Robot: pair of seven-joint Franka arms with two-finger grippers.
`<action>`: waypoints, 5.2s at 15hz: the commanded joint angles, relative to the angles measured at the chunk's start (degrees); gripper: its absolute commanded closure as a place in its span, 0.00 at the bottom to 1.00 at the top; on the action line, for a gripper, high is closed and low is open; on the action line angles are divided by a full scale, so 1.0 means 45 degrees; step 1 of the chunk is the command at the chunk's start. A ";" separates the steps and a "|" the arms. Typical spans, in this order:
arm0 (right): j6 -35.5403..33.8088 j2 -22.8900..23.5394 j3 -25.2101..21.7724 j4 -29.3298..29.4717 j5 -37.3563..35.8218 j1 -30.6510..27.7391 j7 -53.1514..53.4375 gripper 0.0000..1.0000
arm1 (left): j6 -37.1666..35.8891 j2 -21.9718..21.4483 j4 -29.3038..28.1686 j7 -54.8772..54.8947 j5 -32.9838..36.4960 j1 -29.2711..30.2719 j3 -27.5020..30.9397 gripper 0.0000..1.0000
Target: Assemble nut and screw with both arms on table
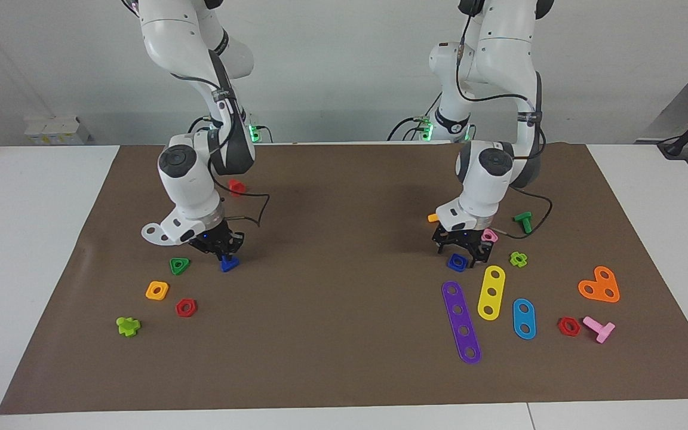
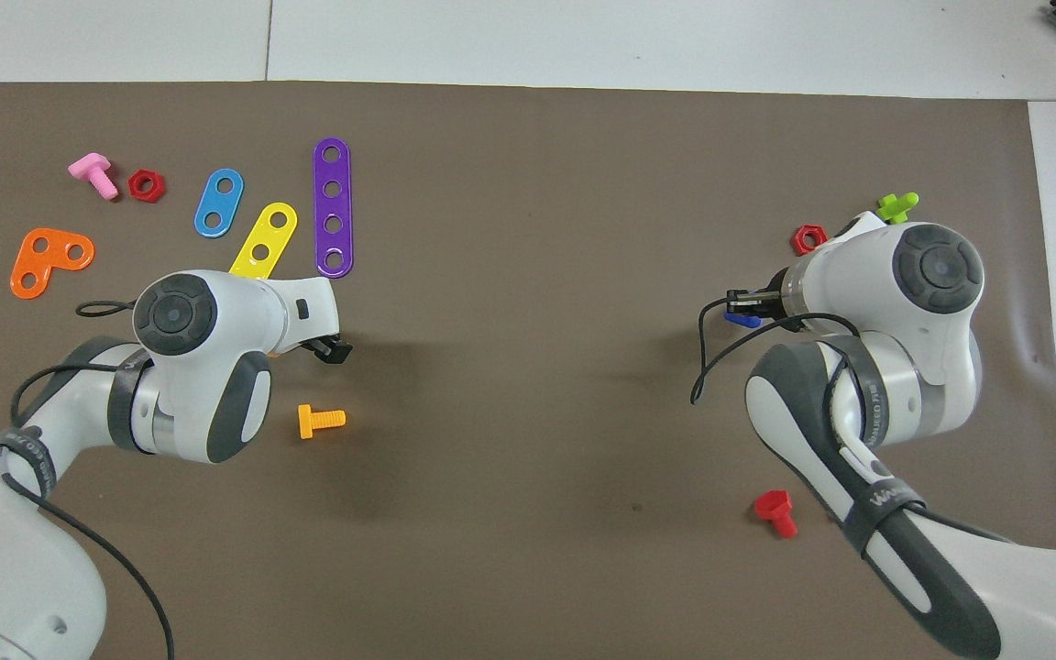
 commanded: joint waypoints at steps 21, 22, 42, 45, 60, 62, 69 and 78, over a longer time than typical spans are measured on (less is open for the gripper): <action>-0.0130 0.1471 0.0080 0.1351 -0.1232 0.5160 0.6041 0.39 | -0.5585 0.0024 0.3631 -1.0397 -0.0632 -0.1088 0.0078 1.00; -0.0208 0.1335 0.0060 0.1351 -0.1232 0.5082 0.6041 0.16 | -0.5391 0.0063 0.3651 -1.0518 -0.0983 -0.1323 0.0078 1.00; -0.6083 -0.2437 -0.0096 0.4140 -0.0120 -0.0894 0.1278 0.02 | -0.3905 0.1272 0.5096 -1.7315 -0.3174 -0.5698 0.0097 1.00; -0.7392 -0.2319 -0.0096 0.5215 -0.0040 -0.1363 0.0516 0.01 | -0.3807 0.1411 0.5096 -1.7413 -0.3174 -0.5719 0.0078 1.00; -0.9407 -0.2846 -0.0077 0.5277 0.0507 -0.2009 -0.0834 0.01 | -0.2928 0.1938 0.4784 -1.7765 -0.2373 -0.6364 0.0097 1.00; -0.9408 -0.2885 -0.0077 0.5218 0.0507 -0.2009 -0.0872 0.01 | -0.2715 0.1938 0.4551 -1.7765 -0.2354 -0.6383 0.0097 1.00; -0.9330 -0.2905 -0.0057 0.5179 0.0585 -0.2009 -0.0794 0.00 | -0.2399 0.1841 0.3983 -1.7727 -0.2158 -0.6325 0.0155 0.24; -0.9349 -0.2905 -0.0057 0.5179 0.0624 -0.1989 -0.0794 0.00 | -0.5989 -0.0089 0.4862 -1.6208 -0.2139 -0.3712 0.0253 0.08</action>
